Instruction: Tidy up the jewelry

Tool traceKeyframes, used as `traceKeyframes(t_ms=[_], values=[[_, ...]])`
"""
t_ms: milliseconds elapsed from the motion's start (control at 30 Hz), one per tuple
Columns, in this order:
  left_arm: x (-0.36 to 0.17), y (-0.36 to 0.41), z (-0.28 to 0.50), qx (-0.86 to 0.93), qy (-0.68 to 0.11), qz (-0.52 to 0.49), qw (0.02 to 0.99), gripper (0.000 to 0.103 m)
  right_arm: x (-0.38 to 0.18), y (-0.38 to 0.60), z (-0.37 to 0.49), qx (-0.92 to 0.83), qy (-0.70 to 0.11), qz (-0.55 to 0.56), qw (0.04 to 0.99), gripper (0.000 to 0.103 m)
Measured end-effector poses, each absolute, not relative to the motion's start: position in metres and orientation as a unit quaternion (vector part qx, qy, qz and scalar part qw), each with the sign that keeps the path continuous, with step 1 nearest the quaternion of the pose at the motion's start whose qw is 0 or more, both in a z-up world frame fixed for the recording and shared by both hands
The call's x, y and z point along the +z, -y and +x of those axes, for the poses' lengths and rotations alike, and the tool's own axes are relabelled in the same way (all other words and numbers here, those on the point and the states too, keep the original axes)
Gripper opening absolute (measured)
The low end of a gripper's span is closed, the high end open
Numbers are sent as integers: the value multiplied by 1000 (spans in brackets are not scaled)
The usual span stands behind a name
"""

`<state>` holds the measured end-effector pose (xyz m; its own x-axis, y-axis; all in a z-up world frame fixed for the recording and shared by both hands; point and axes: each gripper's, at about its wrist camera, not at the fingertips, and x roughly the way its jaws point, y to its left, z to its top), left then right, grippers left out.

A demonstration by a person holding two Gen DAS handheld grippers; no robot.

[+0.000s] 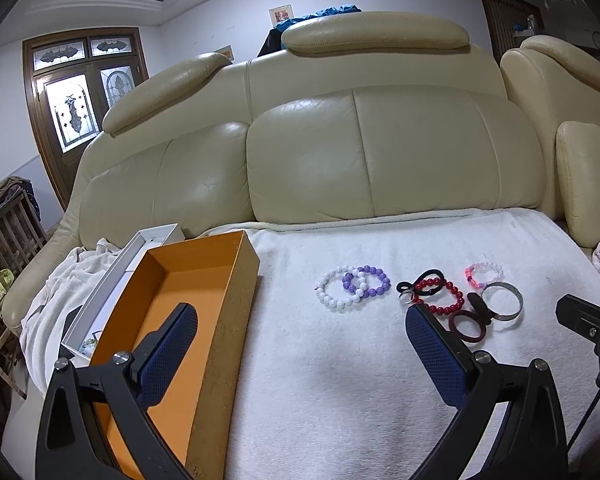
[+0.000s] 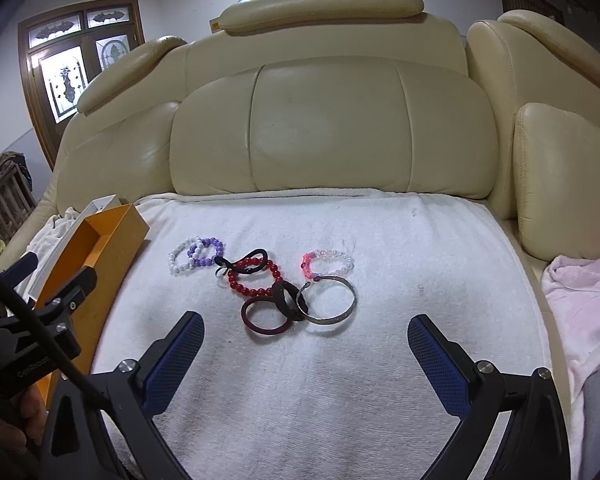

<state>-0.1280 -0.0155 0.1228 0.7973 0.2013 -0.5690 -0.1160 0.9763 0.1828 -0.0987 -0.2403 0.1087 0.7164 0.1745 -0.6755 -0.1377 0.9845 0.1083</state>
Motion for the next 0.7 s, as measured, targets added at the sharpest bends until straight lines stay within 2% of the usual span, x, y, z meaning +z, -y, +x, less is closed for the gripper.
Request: traceKeyframes(t_ms=[700], values=[[119, 8, -123, 90, -316, 65, 942, 103, 101, 234, -93, 93, -377, 30, 921, 103]])
